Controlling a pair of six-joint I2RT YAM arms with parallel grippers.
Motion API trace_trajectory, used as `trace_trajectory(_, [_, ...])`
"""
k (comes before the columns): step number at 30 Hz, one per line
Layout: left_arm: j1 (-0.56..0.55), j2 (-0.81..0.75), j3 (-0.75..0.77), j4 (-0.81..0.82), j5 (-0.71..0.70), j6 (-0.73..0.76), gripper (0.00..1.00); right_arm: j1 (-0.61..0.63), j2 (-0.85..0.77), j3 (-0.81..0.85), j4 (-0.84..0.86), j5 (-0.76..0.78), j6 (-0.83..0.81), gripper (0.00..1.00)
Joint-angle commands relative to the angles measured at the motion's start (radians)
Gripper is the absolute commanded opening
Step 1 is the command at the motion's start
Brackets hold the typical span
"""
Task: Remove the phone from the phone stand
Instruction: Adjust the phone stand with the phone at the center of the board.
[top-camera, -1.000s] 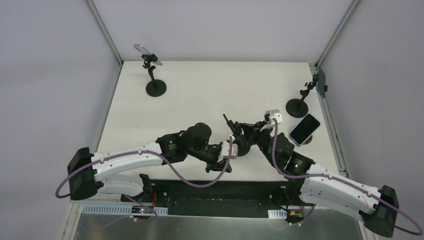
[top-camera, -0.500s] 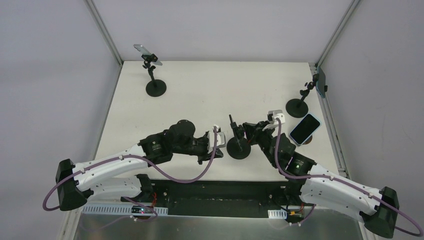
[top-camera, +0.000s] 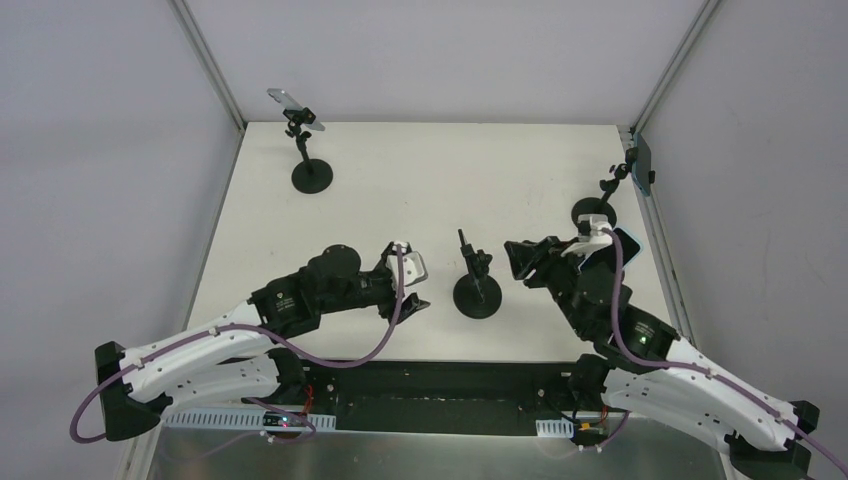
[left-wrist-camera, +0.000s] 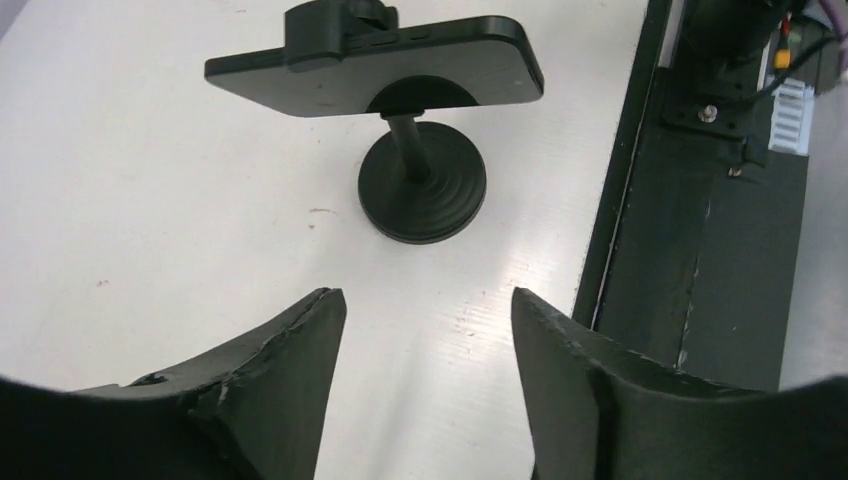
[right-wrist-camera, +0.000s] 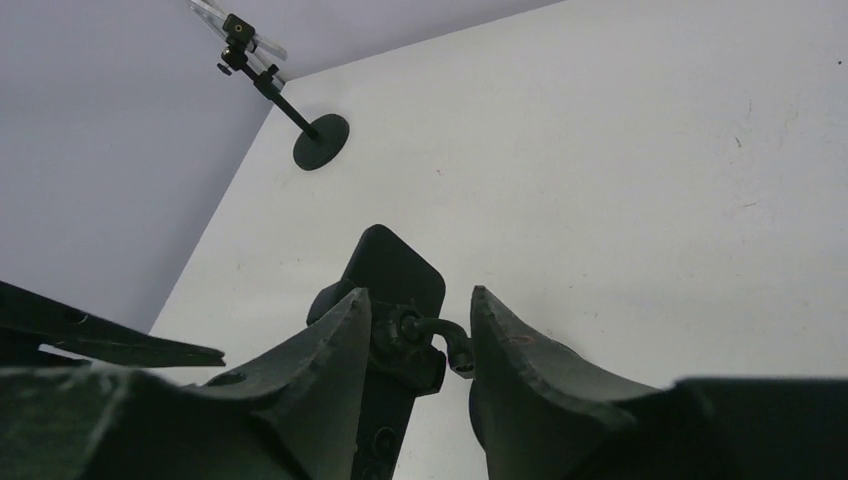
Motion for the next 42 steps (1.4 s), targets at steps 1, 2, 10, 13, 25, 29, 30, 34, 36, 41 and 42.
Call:
trace_trajectory(1, [0.017,-0.008,0.015,0.005,-0.101,0.096,0.74,0.003,-0.005,0.134,-0.253,0.033,0.132,0.47])
trace_trajectory(2, [0.017,-0.002,0.021,0.004,-0.117,0.131,0.77,0.003,0.005,0.157,-0.301,0.017,0.152,0.50])
trace_trajectory(10, [0.018,0.097,0.115,0.004,-0.093,0.474,0.95,0.003,0.016,0.207,-0.484,-0.115,0.209,0.67])
trace_trajectory(13, [0.017,0.143,0.156,0.004,-0.079,0.588,0.98,0.003,-0.017,0.187,-0.484,-0.128,0.213,0.67])
trace_trajectory(25, [0.080,0.235,0.257,0.014,-0.027,0.528,0.99,0.003,-0.085,0.151,-0.507,-0.202,0.252,0.66])
trace_trajectory(29, [0.130,0.186,0.208,0.014,-0.078,0.259,0.99,0.005,-0.073,0.148,-0.457,-0.263,0.263,0.66])
trace_trajectory(30, [0.137,0.168,0.185,0.014,-0.122,0.202,0.99,0.008,-0.062,0.162,-0.454,-0.266,0.271,0.65])
trace_trajectory(34, [0.145,0.080,0.105,-0.039,-0.332,0.000,0.99,0.055,0.035,0.284,-0.480,-0.226,0.247,0.65])
trace_trajectory(36, [0.147,0.039,0.085,-0.104,-0.415,-0.057,0.99,0.093,0.121,0.356,-0.508,-0.181,0.222,0.66])
trace_trajectory(41, [0.158,-0.062,0.070,-0.245,-0.508,-0.135,0.99,0.160,0.320,0.504,-0.625,-0.084,0.196,0.74])
trace_trajectory(42, [0.161,-0.089,0.064,-0.261,-0.509,-0.144,0.99,0.165,0.351,0.528,-0.648,-0.077,0.201,0.75])
